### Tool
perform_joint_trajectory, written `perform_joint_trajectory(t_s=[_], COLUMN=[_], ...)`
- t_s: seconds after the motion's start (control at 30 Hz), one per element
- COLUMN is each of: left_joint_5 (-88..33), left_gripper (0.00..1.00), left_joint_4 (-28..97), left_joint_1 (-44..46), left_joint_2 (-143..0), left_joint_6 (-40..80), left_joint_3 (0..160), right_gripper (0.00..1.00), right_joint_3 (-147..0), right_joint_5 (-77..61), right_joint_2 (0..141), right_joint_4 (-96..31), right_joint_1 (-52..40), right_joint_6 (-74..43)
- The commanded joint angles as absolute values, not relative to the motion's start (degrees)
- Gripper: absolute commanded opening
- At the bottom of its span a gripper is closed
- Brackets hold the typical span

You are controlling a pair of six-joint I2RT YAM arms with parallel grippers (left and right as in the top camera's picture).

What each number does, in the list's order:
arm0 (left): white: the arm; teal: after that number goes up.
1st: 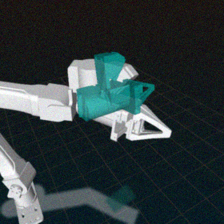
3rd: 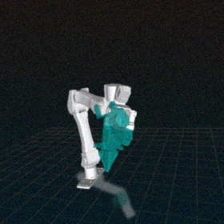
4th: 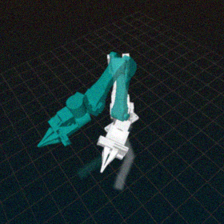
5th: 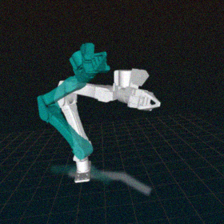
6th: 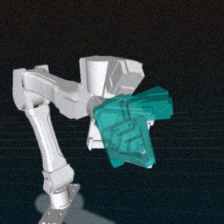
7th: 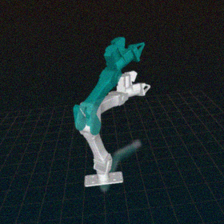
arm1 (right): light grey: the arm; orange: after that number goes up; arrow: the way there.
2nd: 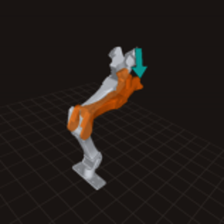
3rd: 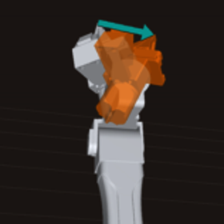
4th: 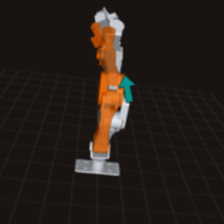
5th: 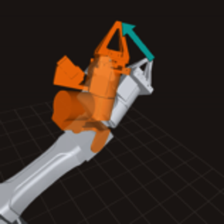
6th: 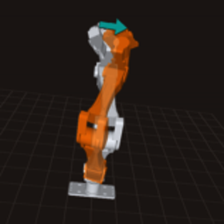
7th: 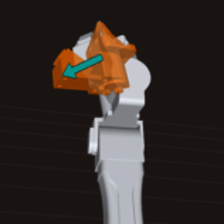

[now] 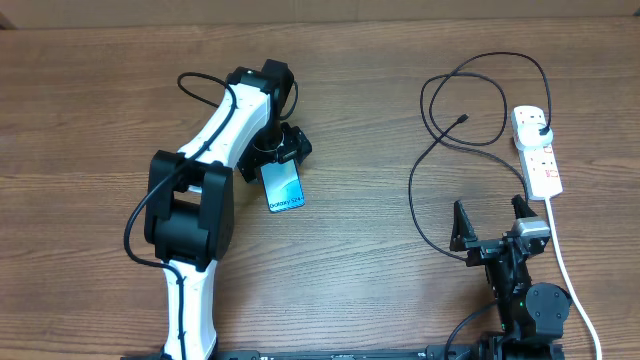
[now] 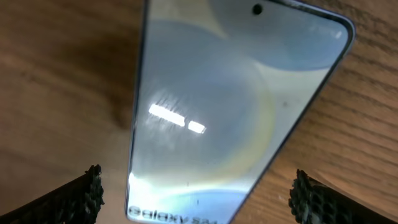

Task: Plug charger to phone and switch on socket
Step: 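Lower the left gripper toward the phone's top edge, then close the left gripper on the phone's top end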

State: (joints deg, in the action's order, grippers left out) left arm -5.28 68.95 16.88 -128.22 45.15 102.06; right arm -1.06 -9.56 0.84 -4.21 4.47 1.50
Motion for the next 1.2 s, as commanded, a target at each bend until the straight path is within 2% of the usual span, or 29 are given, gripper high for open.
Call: perform_joint_trajectory(t_s=[0.0, 0.37, 0.5, 0.6, 0.8, 1.17], left_joint_5=[-4.10, -4.08, -4.08, -4.03, -3.99, -3.84], left_gripper=[1.00, 1.00, 0.94, 0.85, 0.79, 0.78], left_joint_4=[67.53, 68.71, 69.14, 68.99, 66.24, 60.51], left_joint_1=[16.88, 16.99, 17.06, 17.45, 17.76, 17.39], left_joint_2=[-131.26, -134.63, -134.63, -134.63, -134.63, -134.63], left_joint_6=[37.69, 32.64, 32.05, 32.05, 31.62, 31.68], left_joint_3=[103.28, 103.24, 103.24, 103.24, 103.24, 103.24], right_gripper=[1.00, 1.00, 1.00, 1.00, 1.00, 1.00], right_joint_3=[-0.45, -0.45, -0.45, -0.45, -0.45, -0.45], right_joint_5=[-9.04, -9.04, -9.04, -9.04, -9.04, -9.04], right_joint_2=[0.19, 0.19, 0.19, 0.19, 0.19, 0.19], right_joint_4=[-3.97, -3.97, -3.97, -3.97, -3.97, -3.97], right_joint_1=[4.62, 4.60, 4.62, 4.62, 4.62, 4.62], right_joint_6=[1.37, 1.37, 1.37, 1.37, 1.37, 1.37])
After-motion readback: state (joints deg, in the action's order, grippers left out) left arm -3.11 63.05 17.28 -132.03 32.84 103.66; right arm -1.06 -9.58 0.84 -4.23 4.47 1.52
